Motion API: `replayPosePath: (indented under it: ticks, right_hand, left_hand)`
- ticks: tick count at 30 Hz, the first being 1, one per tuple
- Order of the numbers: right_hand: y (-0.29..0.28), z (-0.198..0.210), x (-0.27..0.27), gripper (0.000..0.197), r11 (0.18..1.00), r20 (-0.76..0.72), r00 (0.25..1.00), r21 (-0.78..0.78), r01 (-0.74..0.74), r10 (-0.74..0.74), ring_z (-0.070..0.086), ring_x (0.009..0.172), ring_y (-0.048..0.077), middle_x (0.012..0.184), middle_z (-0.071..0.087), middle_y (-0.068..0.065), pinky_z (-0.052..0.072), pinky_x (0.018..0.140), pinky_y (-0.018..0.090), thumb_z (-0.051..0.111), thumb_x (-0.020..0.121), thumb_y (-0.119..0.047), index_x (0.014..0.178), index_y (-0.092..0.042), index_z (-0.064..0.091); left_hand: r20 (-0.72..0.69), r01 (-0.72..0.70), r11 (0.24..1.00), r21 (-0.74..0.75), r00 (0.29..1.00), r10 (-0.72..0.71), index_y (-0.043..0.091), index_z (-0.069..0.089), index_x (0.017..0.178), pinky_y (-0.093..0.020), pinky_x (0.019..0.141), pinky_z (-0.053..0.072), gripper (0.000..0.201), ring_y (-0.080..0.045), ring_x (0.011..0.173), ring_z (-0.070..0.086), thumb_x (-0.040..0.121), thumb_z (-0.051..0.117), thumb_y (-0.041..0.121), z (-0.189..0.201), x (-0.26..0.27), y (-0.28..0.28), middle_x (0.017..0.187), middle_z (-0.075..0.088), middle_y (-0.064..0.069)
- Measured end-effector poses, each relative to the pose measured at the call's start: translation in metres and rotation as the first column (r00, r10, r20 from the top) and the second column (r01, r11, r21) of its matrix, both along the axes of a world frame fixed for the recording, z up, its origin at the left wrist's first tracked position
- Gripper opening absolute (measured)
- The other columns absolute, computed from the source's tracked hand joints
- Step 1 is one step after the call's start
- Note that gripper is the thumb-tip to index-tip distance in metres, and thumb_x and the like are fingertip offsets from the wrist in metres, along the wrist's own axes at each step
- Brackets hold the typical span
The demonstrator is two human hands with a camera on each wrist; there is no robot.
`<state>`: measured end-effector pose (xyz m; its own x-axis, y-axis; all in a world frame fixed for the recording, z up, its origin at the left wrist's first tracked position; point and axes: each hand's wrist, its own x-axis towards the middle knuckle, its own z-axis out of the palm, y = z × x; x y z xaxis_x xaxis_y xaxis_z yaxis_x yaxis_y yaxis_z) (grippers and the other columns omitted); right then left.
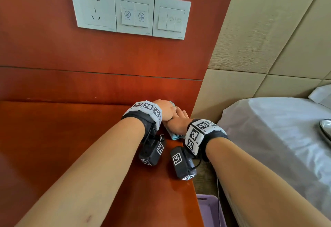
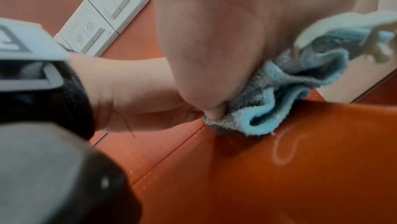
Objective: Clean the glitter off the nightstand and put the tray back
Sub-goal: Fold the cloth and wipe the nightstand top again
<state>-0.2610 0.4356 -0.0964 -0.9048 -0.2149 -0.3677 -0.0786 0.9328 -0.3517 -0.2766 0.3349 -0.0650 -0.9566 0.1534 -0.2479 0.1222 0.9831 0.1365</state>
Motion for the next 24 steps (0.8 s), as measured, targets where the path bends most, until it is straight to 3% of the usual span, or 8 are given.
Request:
replayPosePath:
  ticks: [2, 8, 12, 14, 19, 24]
  right_hand:
    - [-0.004, -0.002, 0.001, 0.074, 1.000, -0.015, 1.000, -0.006, 0.023, -0.023, -0.015, 0.149, 0.023, 0.161, -0.011, -0.013, -0.001, 0.121, 0.048, 0.026, 0.092, -0.060, 0.152, -0.035, -0.009]
    - [-0.009, -0.007, 0.003, 0.073, 0.988, -0.046, 0.995, -0.132, 0.084, -0.090, -0.015, 0.149, 0.024, 0.161, -0.009, -0.013, -0.001, 0.122, 0.044, 0.030, 0.095, -0.057, 0.153, -0.033, -0.006]
    - [-0.016, -0.004, 0.010, 0.070, 0.992, -0.071, 0.990, -0.030, 0.119, -0.121, -0.013, 0.149, 0.023, 0.160, -0.009, -0.015, 0.001, 0.120, 0.050, 0.030, 0.096, -0.048, 0.153, -0.031, -0.006]
    - [-0.025, 0.001, 0.012, 0.068, 0.991, -0.063, 0.990, 0.028, 0.130, -0.128, -0.015, 0.148, 0.023, 0.160, -0.010, -0.016, 0.001, 0.119, 0.051, 0.029, 0.096, -0.045, 0.153, -0.031, -0.005]
    - [-0.065, 0.003, 0.017, 0.069, 0.978, 0.000, 0.991, 0.160, 0.132, -0.134, -0.021, 0.147, 0.024, 0.160, -0.016, -0.012, -0.003, 0.118, 0.053, 0.022, 0.095, -0.055, 0.152, -0.032, -0.009]
    - [-0.084, 0.003, 0.021, 0.070, 0.970, -0.001, 0.988, 0.192, 0.149, -0.151, -0.017, 0.148, 0.020, 0.160, -0.013, -0.013, -0.007, 0.118, 0.053, 0.017, 0.092, -0.063, 0.152, -0.036, -0.008]
  left_hand:
    - [-0.015, 0.003, 1.000, -0.001, 1.000, -0.003, 0.010, 0.054, 0.133, -0.040, 0.103, 0.044, 0.051, -0.026, 0.118, 0.057, 0.104, 0.018, 0.030, -0.003, 0.000, 0.000, 0.133, 0.059, -0.007]
    - [-0.073, 0.027, 0.999, 0.019, 0.997, -0.025, 0.011, 0.053, 0.134, -0.037, 0.104, 0.042, 0.046, -0.027, 0.123, 0.055, 0.104, 0.021, 0.025, -0.009, 0.000, -0.007, 0.136, 0.056, -0.007]
    - [-0.048, 0.102, 0.993, 0.064, 0.994, -0.100, 0.012, 0.031, 0.150, -0.036, 0.119, 0.024, 0.049, -0.021, 0.146, 0.028, 0.105, 0.016, 0.024, -0.008, 0.006, -0.015, 0.158, 0.027, -0.005]
    - [-0.005, 0.122, 0.988, 0.094, 0.993, -0.122, 0.013, 0.025, 0.153, -0.035, 0.121, 0.020, 0.050, -0.019, 0.148, 0.023, 0.106, 0.015, 0.026, -0.001, 0.007, -0.024, 0.161, 0.020, -0.003]
    - [0.117, 0.089, 0.993, 0.077, 0.988, -0.098, 0.021, 0.026, 0.153, -0.040, 0.116, 0.031, 0.050, -0.026, 0.142, 0.035, 0.105, 0.019, 0.031, 0.010, 0.009, -0.060, 0.159, 0.028, -0.003]
    - [0.055, 0.142, 0.988, 0.068, 0.988, -0.146, 0.015, 0.031, 0.151, -0.037, 0.113, 0.033, 0.048, -0.028, 0.139, 0.039, 0.106, 0.017, 0.024, 0.020, 0.021, -0.079, 0.155, 0.035, -0.006]
